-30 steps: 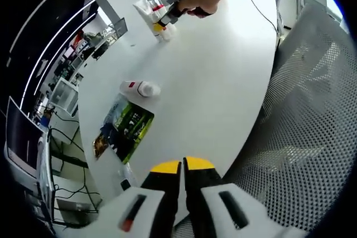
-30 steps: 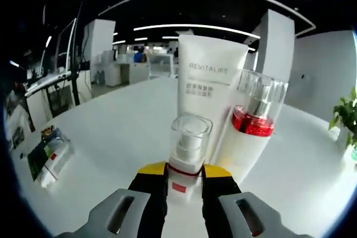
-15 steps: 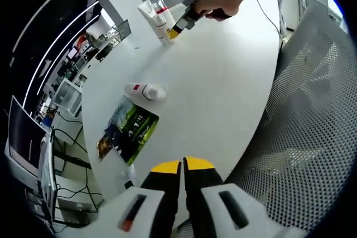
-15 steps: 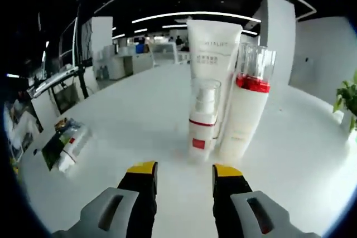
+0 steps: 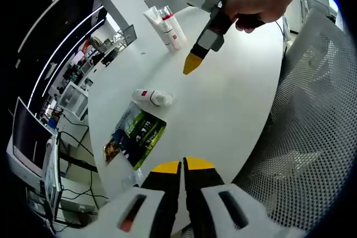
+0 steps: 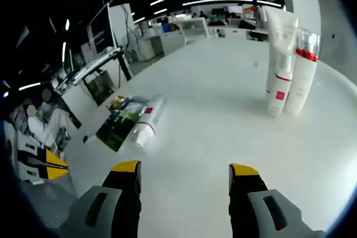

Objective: Arrange the skincare products in the storage area until every visible bottle or jar stands upright without overlapping.

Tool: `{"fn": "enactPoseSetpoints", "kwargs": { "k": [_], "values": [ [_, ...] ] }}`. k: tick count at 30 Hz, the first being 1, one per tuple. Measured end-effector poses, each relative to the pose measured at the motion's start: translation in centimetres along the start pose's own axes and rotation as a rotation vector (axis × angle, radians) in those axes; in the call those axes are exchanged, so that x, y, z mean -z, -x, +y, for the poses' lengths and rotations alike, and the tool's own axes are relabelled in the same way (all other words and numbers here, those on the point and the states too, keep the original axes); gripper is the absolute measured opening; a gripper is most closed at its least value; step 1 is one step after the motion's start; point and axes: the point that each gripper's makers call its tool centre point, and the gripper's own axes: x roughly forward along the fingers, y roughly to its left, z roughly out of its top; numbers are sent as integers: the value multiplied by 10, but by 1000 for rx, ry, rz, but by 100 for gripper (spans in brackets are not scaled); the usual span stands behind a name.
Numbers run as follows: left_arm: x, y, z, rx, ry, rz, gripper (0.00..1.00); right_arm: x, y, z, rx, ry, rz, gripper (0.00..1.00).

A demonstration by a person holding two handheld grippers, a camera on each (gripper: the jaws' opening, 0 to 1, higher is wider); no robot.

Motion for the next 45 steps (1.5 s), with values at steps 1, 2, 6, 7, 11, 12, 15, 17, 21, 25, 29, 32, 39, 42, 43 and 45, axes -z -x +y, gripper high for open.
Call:
{"fn": "enactPoseSetpoints", "kwargs": {
  "k": [1, 2, 6, 7, 11, 12, 15, 17, 21, 25, 29, 32, 39, 42, 43, 45],
  "values": [
    [0, 0, 0, 0, 1, -3, 0, -12, -5, 14, -33, 11, 1, 62],
    [-1, 0, 0, 0, -1, -4, 0, -20, -9, 24, -56, 13, -1, 62],
    [-2, 0, -1, -4, -13, -3, 0, -42, -29, 73, -181, 41, 53, 68],
    [-1, 0, 0, -5, -10, -2, 0, -41, -33, 80, -183, 49, 95, 70],
    [-2, 1, 1, -14, -12, -9, 0, -39, -57, 115, -218, 53, 180, 70],
    [-2, 0, 3, -18, -12, -7, 0, -36, -63, 120, -213, 61, 208, 70],
    [1, 0, 3, -16, -7, 7, 0, -34, -72, 111, -131, 132, 231, 64],
    [1, 0, 3, -19, -10, 8, 0, -36, -76, 99, -76, 186, 229, 59],
    [1, 0, 5, -28, -4, 7, 0, -16, -77, 71, 3, 256, 321, 57],
    [-1, 1, 8, -38, 5, -7, 0, 7, -76, 45, 60, 271, 400, 51],
    [0, 1, 8, -35, 7, -3, 0, 14, -82, 41, 54, 257, 411, 40],
    [1, 0, 7, -29, 10, 1, 0, 10, -88, 36, 67, 275, 394, 33],
    [1, 0, 5, -18, 15, 2, 0, 15, -81, 27, 47, 219, 422, 16],
    [0, -1, 1, -3, 6, 2, 0, 18, -67, 27, 17, 162, 389, 15],
    [1, -1, 0, 2, 4, 3, 0, 18, -63, 29, -10, 157, 376, 14],
    [0, -1, -1, 5, 1, -1, 0, 17, -45, 30, -21, 163, 358, 14]
  ]
}}
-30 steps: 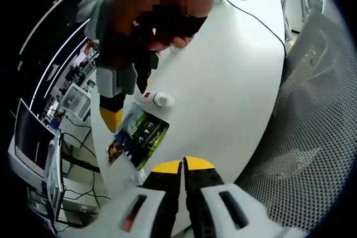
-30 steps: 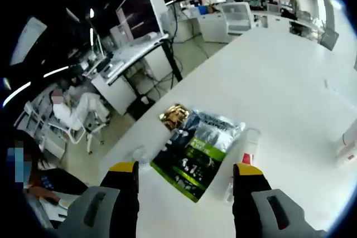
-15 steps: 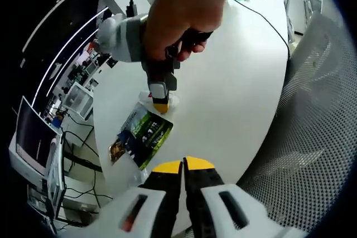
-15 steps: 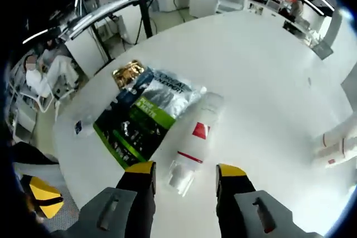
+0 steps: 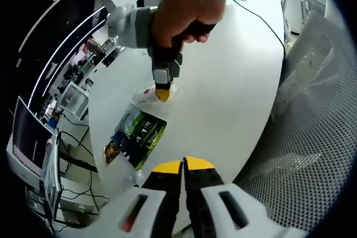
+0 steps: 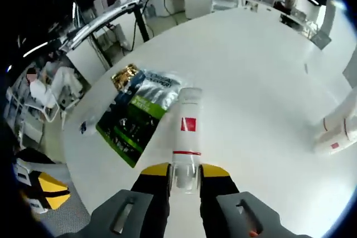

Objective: Arrange the skincare products in the storage area until every visible bottle or jar stands upright without overlapping.

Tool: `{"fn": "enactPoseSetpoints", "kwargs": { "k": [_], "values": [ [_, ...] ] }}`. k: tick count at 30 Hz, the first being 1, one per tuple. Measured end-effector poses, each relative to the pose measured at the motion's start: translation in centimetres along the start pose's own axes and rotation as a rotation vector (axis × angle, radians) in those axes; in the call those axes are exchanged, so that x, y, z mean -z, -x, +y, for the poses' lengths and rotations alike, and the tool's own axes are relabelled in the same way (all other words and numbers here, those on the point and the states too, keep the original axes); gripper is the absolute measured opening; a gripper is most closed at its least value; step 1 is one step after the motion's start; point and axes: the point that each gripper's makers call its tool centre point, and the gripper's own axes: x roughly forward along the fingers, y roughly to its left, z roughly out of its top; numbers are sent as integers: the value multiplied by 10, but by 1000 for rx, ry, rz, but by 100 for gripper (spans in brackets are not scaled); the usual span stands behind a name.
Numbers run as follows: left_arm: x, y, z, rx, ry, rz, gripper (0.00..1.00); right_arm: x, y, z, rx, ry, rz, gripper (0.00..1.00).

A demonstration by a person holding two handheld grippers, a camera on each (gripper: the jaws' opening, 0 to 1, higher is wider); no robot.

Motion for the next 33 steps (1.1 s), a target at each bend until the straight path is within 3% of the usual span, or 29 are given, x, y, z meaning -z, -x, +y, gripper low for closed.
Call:
{"fn": "enactPoseSetpoints", "kwargs": {
  "k": [3, 5, 8, 12, 16, 19, 22, 26, 27, 29, 33],
  "values": [
    [-1, 0, 0, 2, 1, -8, 0, 10, 21, 14, -68, 18, -51, 14],
    [-3, 0, -2, 10, -2, -19, 0, 26, 35, 22, -100, 99, -45, 14],
    [-9, 2, 2, -5, -1, -52, 2, 57, 54, 30, -110, 223, -30, 14],
    [-15, 5, 6, -17, 15, -96, 11, 94, 71, 37, -99, 279, -1, 14],
    [-16, 3, 0, 1, -11, -100, 16, 122, 84, 47, -107, 351, 2, 14],
    [-17, 3, -2, 8, -15, -105, 18, 128, 90, 51, -107, 436, -34, 14],
    [-19, 4, -5, 19, -30, -109, 19, 135, 95, 53, -101, 461, -39, 14],
    [-29, 5, -14, 38, -76, -150, 22, 134, 97, 58, -97, 542, -58, 14],
    [-32, 6, -16, 45, -102, -154, 21, 132, 98, 58, -89, 608, -65, 14],
    [-38, 7, -20, 49, -123, -189, 21, 130, 99, 61, -85, 661, -75, 14],
    [-45, 10, -38, 114, -181, -228, 22, 121, 100, 71, -86, 858, -79, 14]
  ]
}}
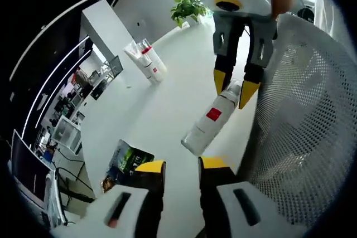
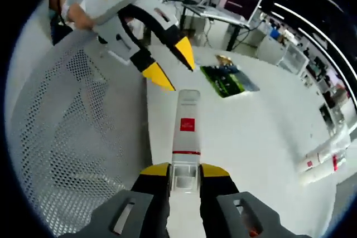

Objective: Arrange the skincare products in the storage area until every visible bottle or jar stands upright without overlapping.

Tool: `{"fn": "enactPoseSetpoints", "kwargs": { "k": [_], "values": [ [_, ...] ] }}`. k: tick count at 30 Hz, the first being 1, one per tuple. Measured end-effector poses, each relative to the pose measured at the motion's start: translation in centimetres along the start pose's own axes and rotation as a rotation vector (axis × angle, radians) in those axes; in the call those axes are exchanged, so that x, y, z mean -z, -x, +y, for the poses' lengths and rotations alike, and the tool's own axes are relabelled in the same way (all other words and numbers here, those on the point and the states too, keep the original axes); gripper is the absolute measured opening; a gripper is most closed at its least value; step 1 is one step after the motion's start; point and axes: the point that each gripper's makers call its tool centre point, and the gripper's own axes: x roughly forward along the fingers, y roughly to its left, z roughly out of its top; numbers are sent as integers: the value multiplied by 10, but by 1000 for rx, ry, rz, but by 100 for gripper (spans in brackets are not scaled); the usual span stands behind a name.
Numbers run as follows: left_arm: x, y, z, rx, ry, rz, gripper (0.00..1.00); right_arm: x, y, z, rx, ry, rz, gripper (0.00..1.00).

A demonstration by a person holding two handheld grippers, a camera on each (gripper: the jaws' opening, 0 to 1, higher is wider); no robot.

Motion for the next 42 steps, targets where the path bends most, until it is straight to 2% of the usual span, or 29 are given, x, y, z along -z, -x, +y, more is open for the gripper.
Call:
{"fn": "enactPoseSetpoints", "kwargs": {
  "k": [2, 9, 12, 16, 17, 20, 21, 22, 23, 24, 29, 35, 42],
  "values": [
    [-1, 0, -4, 7, -13, -3, 23, -6, -1, -2, 5, 71, 3, 14],
    [9, -4, -10, 52, -71, 54, 22, -36, -3, -2, -24, 381, -9, 14],
    [10, -3, -13, 66, -91, 66, 21, -38, -3, -5, -30, 473, 5, 14],
    [6, -5, -14, 68, -114, 49, 32, -42, 1, -3, -50, 609, -6, 14],
    [6, -6, -20, 96, -120, 47, 32, -43, 3, -3, -48, 640, -5, 14],
    [6, -7, -23, 111, -132, 52, 29, -44, 4, -2, -42, 651, -10, 14],
    [7, -7, -26, 127, -126, 56, 22, -45, 5, -4, -35, 652, -12, 14],
    [10, -6, -31, 149, -94, 74, 21, -46, 6, -4, -36, 634, -24, 14],
    [8, -6, -22, 116, -118, 76, 21, -47, 7, -3, -36, 618, -46, 14],
    [8, -6, -19, 110, -109, 78, 20, -48, 8, -5, -24, 617, -57, 14],
    [11, -4, -22, 133, -94, 77, 19, -47, 8, -1, -24, 604, -77, 14],
    [13, -3, -26, 162, -67, 87, 18, -45, 3, 2, -32, 598, -56, 15],
    [15, -4, -25, 164, -8, 90, 18, -47, 0, -7, -5, 524, -61, 15]
  ]
}}
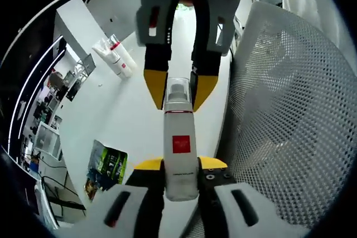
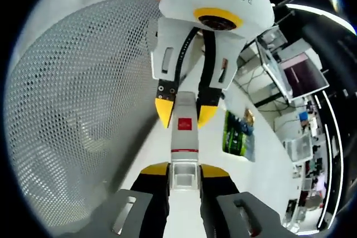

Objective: Arrange the skincare products in the storage area until every visible bottle or jar stands upright without overlapping.

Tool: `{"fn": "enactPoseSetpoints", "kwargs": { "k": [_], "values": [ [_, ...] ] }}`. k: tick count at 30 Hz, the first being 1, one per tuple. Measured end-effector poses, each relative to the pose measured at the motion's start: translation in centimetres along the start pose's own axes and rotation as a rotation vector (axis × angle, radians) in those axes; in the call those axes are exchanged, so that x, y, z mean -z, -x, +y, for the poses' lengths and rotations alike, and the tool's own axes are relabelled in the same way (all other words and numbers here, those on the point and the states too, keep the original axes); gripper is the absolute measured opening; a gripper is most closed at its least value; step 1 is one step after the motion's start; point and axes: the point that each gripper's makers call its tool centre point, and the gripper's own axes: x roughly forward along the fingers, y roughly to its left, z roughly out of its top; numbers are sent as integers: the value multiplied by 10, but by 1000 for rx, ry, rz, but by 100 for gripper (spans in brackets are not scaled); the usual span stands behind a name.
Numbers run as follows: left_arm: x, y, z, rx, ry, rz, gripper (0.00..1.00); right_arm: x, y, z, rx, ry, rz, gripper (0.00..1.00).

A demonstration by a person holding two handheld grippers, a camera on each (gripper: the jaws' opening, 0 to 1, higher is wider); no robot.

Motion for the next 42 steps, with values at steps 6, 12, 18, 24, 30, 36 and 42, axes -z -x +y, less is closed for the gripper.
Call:
{"fn": "enactPoseSetpoints", "kwargs": {
  "k": [6, 12, 18, 24, 30, 36, 42],
  "values": [
    [8, 2, 13, -44, 70, 20, 18, 5, -1, -18, 56, -101, 14, 20],
    [10, 4, 22, -81, 115, 19, 18, 2, 2, -25, 70, -316, -42, 29],
    [12, 6, 26, -107, 138, 21, 18, 13, 11, -25, 86, -558, -75, 39],
    [12, 7, 29, -122, 142, 23, 18, 31, 13, -20, 83, -987, -135, 59],
    [11, 7, 31, -126, 161, 14, 18, 30, 9, -4, -20, -1546, -298, 72],
    [7, 10, 34, -137, 193, -13, 18, 7, 12, -8, -138, -1959, -543, 79],
    [1, 11, 33, -137, 169, -37, 18, -6, 7, -25, -127, -2223, -721, 76]
  ]
}}
